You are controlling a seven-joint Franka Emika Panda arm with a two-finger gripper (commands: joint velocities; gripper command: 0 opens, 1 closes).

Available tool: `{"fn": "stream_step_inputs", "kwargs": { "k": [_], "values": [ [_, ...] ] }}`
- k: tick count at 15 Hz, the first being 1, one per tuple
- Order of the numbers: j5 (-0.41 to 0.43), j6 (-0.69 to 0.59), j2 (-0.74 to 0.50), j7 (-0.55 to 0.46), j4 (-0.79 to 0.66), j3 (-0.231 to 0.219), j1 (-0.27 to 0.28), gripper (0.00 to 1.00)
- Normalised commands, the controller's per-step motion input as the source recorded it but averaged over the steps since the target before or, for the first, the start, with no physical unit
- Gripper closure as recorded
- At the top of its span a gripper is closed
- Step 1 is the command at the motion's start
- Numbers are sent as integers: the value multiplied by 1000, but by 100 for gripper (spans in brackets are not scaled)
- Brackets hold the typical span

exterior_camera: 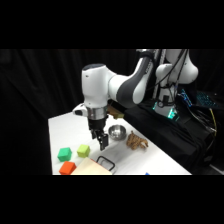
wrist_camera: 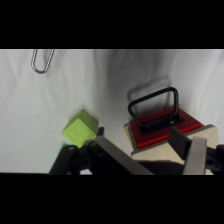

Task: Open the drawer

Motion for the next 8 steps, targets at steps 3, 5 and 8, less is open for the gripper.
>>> {"fn": "stream_step_inputs", "kwargs": {
  "k": [3, 5, 8],
  "values": [
    [-6, 176, 205, -46, 161, 24, 7, 0],
    [-15, 178, 207, -72, 158, 26, 8, 0],
    [4, 182, 194, -104, 157, 42, -2, 0]
  ]
}}
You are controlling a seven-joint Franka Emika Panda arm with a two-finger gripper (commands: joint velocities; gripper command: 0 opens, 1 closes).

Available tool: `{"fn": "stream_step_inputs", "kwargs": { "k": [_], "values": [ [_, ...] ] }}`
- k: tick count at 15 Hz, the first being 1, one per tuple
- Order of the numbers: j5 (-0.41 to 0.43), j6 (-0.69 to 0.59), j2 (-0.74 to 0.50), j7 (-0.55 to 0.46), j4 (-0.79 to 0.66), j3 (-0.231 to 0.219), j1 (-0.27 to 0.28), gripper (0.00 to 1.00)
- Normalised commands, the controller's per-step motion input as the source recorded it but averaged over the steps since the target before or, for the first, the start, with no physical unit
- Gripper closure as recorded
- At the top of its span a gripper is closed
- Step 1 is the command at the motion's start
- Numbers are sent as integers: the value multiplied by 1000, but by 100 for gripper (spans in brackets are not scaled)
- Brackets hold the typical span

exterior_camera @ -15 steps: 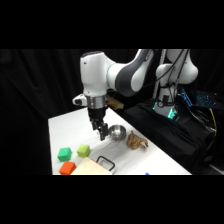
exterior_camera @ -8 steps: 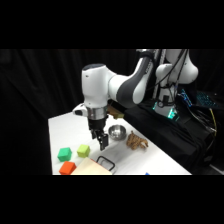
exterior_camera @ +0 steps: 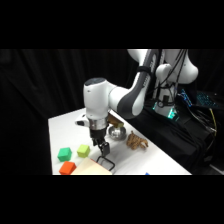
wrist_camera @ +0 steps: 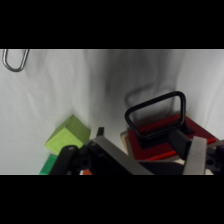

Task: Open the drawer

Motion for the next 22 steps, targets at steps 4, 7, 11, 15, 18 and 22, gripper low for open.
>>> {"fn": "stream_step_inputs", "kwargs": {
  "k": [4, 7, 11, 15, 18, 22],
  "values": [
    [26, 152, 161, -139, 153, 54, -20, 0],
    [33, 132, 123, -151, 131, 53, -38, 0],
    [62, 139, 114, -185, 126, 82, -78, 0],
    [76, 147, 133, -212, 138, 105, -107, 0],
    [72, 137, 150, -224, 150, 98, -122, 0],
    [66, 119, 143, -235, 145, 100, -141, 0]
  ]
}}
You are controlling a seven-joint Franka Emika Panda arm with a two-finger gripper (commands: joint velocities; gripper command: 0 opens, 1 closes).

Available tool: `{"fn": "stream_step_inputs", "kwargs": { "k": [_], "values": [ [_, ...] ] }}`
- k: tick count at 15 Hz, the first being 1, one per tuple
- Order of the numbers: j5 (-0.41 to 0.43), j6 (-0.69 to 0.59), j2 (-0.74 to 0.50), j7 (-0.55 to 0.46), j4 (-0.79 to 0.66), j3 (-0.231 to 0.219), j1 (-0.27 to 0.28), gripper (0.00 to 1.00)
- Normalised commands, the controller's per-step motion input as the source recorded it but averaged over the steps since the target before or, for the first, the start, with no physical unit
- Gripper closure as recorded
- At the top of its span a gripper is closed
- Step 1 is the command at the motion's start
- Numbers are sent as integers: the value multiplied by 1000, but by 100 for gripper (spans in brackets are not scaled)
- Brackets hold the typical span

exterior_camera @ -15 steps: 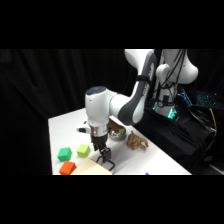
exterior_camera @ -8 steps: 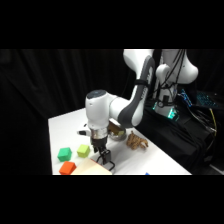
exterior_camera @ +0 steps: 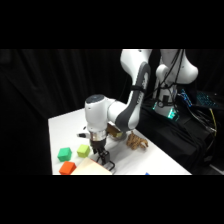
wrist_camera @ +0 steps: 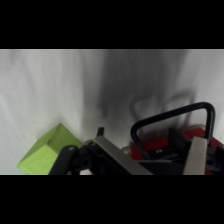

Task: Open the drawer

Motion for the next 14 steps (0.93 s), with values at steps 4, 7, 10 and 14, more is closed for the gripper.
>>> {"fn": "stream_step_inputs", "kwargs": {
  "k": [4, 7, 10, 14],
  "values": [
    [69, 58, 121, -228, 151, 113, -139, 0],
    [37, 45, 48, -172, 62, 83, -84, 0],
    [-8, 42, -7, -132, -42, 21, -55, 0],
    [-17, 62, -173, -158, -288, 16, -82, 0]
  ]
}}
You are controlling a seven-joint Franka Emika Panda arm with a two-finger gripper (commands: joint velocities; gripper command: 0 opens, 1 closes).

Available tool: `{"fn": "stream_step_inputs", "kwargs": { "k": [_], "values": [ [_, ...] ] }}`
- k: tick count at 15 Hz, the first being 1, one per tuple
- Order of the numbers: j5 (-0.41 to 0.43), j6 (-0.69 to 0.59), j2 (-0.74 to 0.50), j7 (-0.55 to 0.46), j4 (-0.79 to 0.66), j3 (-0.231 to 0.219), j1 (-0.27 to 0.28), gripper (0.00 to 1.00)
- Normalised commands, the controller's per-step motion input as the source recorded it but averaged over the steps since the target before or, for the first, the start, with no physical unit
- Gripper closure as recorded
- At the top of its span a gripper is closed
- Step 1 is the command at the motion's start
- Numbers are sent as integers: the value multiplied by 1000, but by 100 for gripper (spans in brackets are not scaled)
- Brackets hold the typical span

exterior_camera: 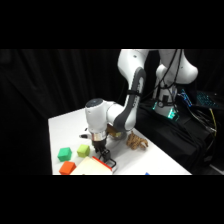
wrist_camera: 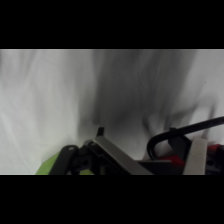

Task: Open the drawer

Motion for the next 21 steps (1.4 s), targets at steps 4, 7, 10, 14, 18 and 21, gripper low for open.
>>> {"fn": "stream_step_inputs", "kwargs": {
  "k": [4, 7, 10, 14, 18, 21],
  "values": [
    [1, 64, -271, -184, -392, 30, -113, 0],
    [-18, 63, -296, -171, -394, -2, -92, 0],
    [-36, 35, -281, -158, -337, -29, -70, 0],
    [-59, 13, -273, -151, -296, -42, -61, 0],
    [-60, -31, -277, -160, -253, -20, -69, 0],
    [-54, -119, -300, -159, -214, 3, -58, 0]
  ]
}}
